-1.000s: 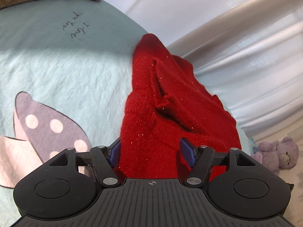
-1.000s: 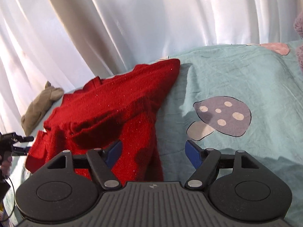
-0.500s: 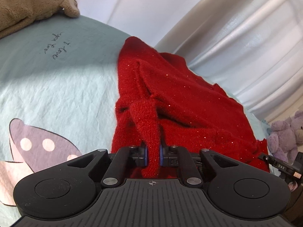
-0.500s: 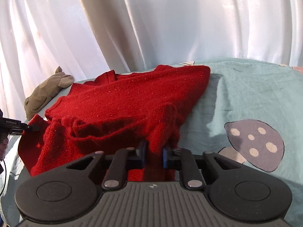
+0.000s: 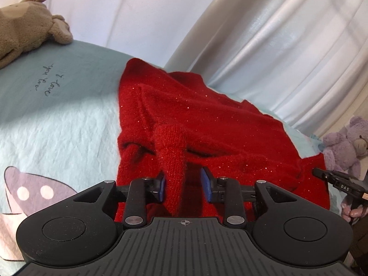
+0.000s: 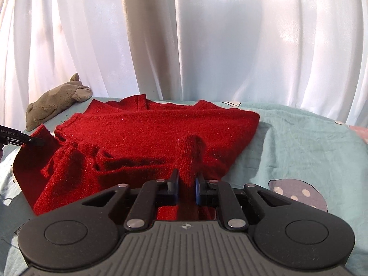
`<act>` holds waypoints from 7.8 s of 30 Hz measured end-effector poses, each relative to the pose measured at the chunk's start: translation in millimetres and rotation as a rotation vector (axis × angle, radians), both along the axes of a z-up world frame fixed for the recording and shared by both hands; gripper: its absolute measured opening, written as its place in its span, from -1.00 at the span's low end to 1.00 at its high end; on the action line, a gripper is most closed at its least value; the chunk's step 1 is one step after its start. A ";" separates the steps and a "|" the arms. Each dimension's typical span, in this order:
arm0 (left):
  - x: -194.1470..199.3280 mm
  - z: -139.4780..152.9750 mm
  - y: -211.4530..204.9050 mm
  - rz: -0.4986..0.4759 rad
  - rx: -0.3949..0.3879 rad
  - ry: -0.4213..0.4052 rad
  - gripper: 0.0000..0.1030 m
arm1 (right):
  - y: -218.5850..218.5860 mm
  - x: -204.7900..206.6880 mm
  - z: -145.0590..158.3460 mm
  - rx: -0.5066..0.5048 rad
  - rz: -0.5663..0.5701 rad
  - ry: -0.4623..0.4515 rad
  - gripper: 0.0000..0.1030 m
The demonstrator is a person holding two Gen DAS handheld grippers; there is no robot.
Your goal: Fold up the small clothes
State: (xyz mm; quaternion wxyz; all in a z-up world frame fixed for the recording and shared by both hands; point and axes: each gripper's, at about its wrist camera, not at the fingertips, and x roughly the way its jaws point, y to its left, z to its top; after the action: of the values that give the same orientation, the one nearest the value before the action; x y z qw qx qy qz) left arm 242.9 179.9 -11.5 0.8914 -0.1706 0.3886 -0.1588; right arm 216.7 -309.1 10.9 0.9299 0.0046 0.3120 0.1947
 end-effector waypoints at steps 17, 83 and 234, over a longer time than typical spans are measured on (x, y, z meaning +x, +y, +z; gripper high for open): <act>-7.7 6.2 -9.2 0.061 0.135 -0.011 -0.78 | 22.7 -5.3 0.1 -0.101 0.024 -0.042 -0.82; 115.3 22.9 -14.9 0.298 0.224 -0.066 0.22 | 35.2 139.9 -5.1 -0.360 -0.448 -0.133 -0.34; 100.8 -31.7 46.7 0.115 -0.320 0.190 -0.32 | 185.6 49.3 -39.4 -0.237 -0.194 -0.112 -0.50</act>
State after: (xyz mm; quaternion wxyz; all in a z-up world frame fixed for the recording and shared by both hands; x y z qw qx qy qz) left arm 343.6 226.5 -43.3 0.8200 -0.3461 0.4303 -0.1504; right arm 266.0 -123.5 -28.5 0.9544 -0.0857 0.2782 0.0657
